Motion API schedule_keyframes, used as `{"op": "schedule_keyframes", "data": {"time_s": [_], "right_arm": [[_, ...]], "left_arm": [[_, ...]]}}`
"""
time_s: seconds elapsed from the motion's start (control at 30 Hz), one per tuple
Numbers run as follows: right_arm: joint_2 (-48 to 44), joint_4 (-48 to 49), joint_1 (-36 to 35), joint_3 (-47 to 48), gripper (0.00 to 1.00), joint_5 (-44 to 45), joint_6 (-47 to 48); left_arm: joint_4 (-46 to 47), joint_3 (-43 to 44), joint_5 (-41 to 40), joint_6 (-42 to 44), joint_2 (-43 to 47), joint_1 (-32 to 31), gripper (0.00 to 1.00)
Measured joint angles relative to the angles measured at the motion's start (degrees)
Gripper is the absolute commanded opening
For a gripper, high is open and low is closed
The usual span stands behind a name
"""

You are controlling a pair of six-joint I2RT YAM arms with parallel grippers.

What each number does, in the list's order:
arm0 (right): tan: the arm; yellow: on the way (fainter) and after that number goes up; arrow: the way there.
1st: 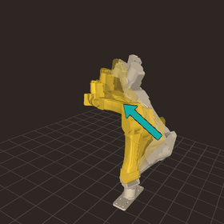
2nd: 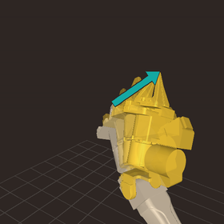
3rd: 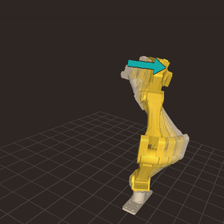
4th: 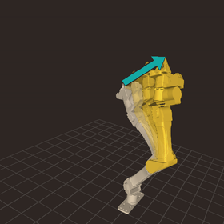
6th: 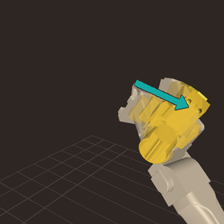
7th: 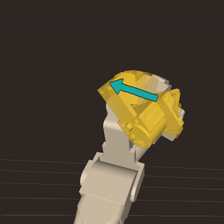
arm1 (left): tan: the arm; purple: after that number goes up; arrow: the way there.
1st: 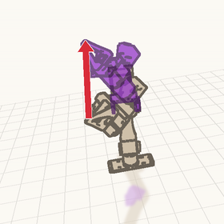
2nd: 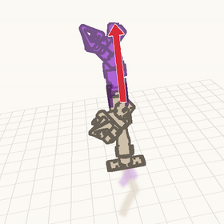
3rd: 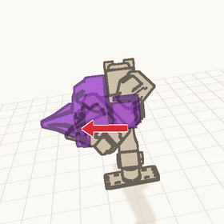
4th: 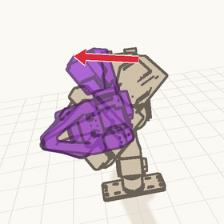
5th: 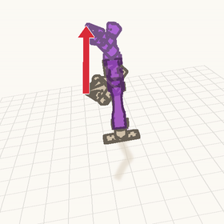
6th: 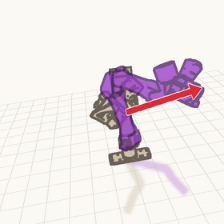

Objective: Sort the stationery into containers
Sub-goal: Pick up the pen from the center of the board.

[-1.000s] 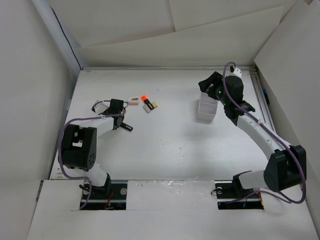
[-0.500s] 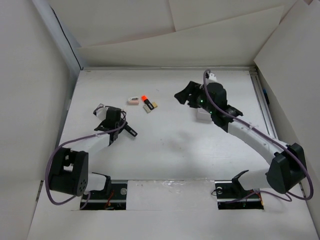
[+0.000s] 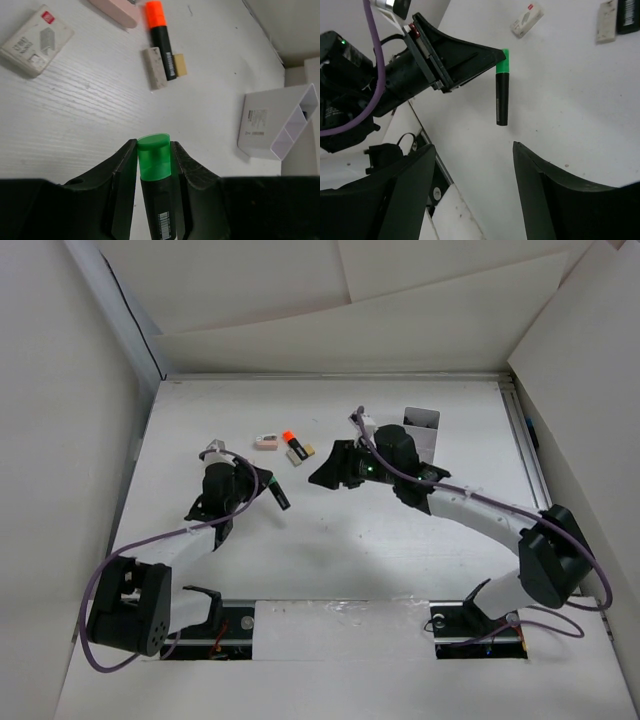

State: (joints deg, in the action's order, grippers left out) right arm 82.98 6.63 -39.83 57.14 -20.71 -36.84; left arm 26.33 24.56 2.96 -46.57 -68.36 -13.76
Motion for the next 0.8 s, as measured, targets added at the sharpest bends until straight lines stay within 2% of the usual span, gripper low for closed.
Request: {"op": "schedule_keyframes", "data": {"time_s": [0.3, 0.53, 0.8], "right_arm": [[12.44, 2.93, -3.08, 4.28, 0.72, -3.98, -0.35], [16.31, 3.13, -3.72, 6.97, 0.67, -3.41, -0.5], [18.64, 3.43, -3.69, 11.06, 0.54, -0.72, -0.48]], "left_arm": [[9.27, -1.29, 10.82, 2.1, -0.24, 0.0, 0.0], [12.9, -1.68, 16.35, 2.67, -0.28, 0.0, 0.0], [16.02, -2.34, 20.52, 2.6, -1.4, 0.0, 0.0]]}}
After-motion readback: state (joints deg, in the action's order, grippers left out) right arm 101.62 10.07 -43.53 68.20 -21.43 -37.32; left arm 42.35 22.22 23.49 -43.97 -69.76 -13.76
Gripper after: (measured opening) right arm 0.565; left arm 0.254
